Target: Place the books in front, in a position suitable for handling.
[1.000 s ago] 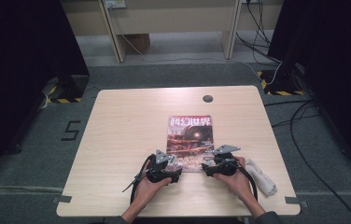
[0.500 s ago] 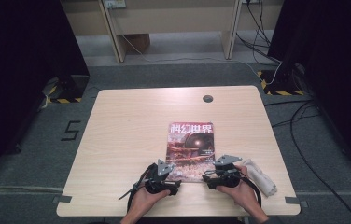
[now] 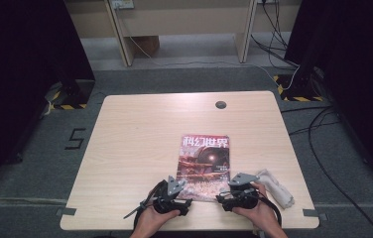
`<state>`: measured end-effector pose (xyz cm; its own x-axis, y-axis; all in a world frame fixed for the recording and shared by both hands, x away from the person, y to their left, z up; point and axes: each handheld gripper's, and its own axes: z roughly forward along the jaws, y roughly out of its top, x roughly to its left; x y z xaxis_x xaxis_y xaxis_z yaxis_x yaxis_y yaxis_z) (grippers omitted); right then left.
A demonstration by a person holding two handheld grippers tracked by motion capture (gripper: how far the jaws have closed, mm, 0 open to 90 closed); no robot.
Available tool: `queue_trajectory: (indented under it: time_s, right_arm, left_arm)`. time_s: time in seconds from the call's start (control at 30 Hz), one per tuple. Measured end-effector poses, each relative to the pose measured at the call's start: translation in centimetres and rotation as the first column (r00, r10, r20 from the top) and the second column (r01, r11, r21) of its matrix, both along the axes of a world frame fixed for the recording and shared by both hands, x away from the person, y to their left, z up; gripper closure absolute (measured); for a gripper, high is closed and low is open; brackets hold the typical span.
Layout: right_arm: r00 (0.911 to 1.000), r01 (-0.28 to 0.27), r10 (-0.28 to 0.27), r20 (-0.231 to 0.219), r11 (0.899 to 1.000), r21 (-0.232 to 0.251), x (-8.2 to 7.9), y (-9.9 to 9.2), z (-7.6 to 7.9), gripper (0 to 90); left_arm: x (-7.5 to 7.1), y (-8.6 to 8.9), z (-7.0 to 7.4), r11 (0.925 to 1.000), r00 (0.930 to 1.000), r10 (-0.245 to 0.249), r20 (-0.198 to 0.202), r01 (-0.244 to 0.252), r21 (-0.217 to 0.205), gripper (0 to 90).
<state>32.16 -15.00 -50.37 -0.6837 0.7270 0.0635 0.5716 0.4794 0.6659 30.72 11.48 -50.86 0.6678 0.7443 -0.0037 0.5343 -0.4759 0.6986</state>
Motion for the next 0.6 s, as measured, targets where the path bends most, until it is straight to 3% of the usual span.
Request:
queue_trajectory:
  time_s: [0.6]
  right_arm:
    - [0.9995,-0.029,0.029,-0.010,0.999,-0.013,-1.2,-0.5,0.1,30.0]
  left_arm:
    - [-1.7,-0.2,0.1,0.9995,0.9995,-0.030,-0.003,0.030,0.003,23.6]
